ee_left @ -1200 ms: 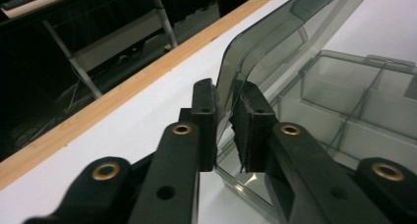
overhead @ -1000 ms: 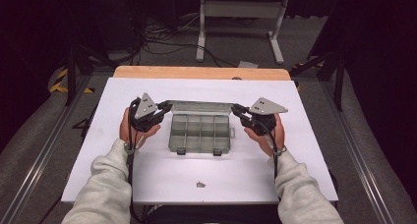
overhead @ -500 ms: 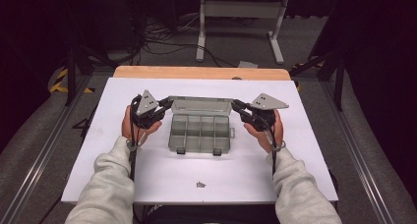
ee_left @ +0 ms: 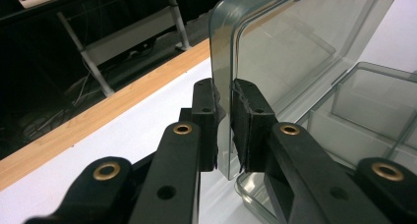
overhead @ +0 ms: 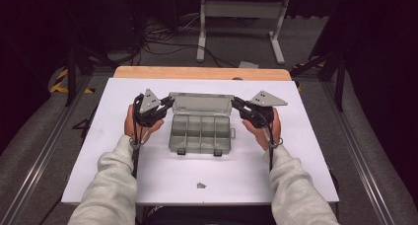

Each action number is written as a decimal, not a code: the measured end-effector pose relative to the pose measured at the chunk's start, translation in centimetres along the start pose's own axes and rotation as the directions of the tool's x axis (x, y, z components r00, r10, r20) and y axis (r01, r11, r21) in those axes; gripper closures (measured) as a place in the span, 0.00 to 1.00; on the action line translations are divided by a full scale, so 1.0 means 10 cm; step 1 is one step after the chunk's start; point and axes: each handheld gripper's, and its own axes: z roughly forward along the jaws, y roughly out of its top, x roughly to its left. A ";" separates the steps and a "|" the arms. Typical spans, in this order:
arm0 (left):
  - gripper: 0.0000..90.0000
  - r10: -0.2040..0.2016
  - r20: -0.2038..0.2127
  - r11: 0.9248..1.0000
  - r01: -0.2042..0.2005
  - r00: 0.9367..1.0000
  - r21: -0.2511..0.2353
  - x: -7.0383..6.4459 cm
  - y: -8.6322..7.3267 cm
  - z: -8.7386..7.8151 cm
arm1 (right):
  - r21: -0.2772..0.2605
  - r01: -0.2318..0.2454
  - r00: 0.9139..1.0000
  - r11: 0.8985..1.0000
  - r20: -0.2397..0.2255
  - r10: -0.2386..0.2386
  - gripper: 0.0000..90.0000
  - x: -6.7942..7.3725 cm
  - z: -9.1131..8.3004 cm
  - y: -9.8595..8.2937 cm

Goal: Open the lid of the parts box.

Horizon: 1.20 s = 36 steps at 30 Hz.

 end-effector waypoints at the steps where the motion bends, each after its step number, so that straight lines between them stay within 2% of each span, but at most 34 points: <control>1: 0.89 -0.001 0.002 1.000 0.001 1.000 0.002 0.01 0.00 0.01 | 0.001 -0.001 1.000 1.000 0.000 0.001 0.90 -0.01 0.01 0.00; 13: 0.89 -0.027 -0.009 1.000 0.027 1.000 0.012 0.02 -0.05 0.09 | 0.021 -0.041 0.999 0.999 0.011 0.041 0.90 -0.04 0.14 -0.10; 17: 0.89 -0.028 -0.008 0.999 0.028 1.000 0.017 0.02 -0.06 0.11 | 0.005 -0.052 0.998 0.999 0.031 0.052 0.92 -0.03 0.16 -0.13; 24: 0.90 -0.045 -0.008 0.999 0.045 0.999 0.025 0.02 -0.10 0.15 | -0.017 -0.086 0.996 0.996 0.035 0.087 0.92 -0.03 0.18 -0.18; 28: 0.90 -0.042 -0.013 0.999 0.042 0.999 0.032 0.02 -0.11 0.17 | -0.028 -0.102 0.994 0.994 0.045 0.103 0.92 -0.03 0.20 -0.21; 36: 0.90 -0.053 -0.016 0.997 0.053 0.998 0.047 0.02 -0.15 0.20 | -0.005 -0.121 0.991 0.993 0.054 0.121 0.91 -0.01 0.24 -0.26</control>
